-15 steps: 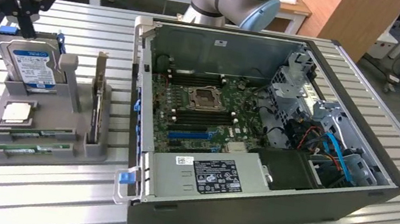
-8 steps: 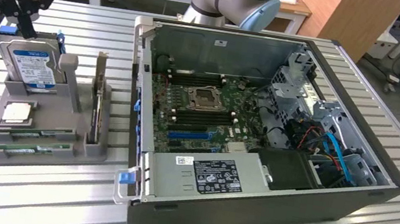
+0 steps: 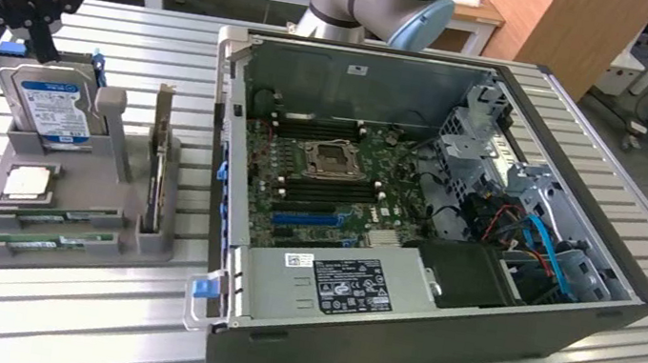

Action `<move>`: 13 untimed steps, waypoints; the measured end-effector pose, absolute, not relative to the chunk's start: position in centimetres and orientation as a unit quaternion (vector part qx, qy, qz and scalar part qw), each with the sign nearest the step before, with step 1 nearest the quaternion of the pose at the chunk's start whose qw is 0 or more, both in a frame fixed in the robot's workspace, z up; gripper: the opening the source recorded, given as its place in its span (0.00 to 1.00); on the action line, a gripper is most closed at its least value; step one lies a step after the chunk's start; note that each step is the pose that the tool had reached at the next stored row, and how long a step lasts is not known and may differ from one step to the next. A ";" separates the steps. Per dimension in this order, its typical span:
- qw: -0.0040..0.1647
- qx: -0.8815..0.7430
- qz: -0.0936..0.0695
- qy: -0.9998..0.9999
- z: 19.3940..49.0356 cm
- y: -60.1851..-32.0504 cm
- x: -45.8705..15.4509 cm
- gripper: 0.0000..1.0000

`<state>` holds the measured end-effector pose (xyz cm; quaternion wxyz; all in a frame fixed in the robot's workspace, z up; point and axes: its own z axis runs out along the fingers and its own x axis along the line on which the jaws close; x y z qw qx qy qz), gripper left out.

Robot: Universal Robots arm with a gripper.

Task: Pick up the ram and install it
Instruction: 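Pick up the ram and move it above insertion slot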

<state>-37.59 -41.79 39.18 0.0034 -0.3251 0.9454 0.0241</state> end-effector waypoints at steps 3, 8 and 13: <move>0.003 -0.351 0.024 0.936 39.2 -41.8 -37.6 0.10; 0.002 -0.393 0.024 0.919 39.1 -41.8 -37.6 0.10; 0.000 -0.434 0.024 0.900 39.1 -41.8 -37.6 0.10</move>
